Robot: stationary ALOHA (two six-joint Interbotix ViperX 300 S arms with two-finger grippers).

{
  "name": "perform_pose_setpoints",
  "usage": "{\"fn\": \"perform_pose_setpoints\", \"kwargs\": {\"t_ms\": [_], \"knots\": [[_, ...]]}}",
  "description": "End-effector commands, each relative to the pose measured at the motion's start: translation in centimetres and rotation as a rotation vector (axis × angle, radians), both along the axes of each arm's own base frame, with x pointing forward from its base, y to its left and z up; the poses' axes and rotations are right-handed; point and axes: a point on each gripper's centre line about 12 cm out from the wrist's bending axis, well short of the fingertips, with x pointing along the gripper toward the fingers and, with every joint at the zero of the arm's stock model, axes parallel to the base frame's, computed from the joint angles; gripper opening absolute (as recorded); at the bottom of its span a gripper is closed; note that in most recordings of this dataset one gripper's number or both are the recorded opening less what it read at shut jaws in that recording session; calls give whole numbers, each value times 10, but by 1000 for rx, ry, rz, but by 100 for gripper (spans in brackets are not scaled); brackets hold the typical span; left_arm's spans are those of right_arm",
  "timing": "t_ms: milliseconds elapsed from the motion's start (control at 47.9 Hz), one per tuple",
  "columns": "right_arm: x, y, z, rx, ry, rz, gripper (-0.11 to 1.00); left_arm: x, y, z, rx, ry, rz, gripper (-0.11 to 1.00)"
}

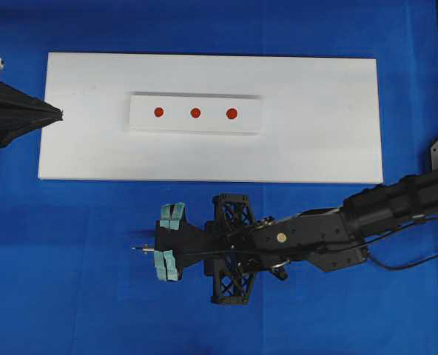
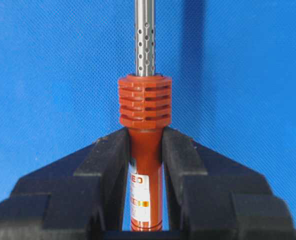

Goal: Touch the tip of the soldering iron to the mark.
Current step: 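Lower the iron onto the table and open the right gripper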

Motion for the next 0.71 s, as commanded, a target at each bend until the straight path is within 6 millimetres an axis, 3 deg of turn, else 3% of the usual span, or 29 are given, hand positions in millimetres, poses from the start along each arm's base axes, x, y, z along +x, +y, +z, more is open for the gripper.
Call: {"fn": "perform_pose_setpoints", "kwargs": {"t_ms": [0, 564, 627, 689], "knots": [[3, 2, 6, 15, -33, 2, 6, 1, 0, 5, 0, -15, -1, 0], [4, 0, -3, 21, -44, 5, 7, 1, 0, 4, 0, -11, -1, 0], [5, 0, -3, 21, -44, 2, 12, 1, 0, 4, 0, -11, -1, 0], [5, -1, -3, 22, -44, -3, 25, 1, 0, 4, 0, -11, -2, 0]]}}
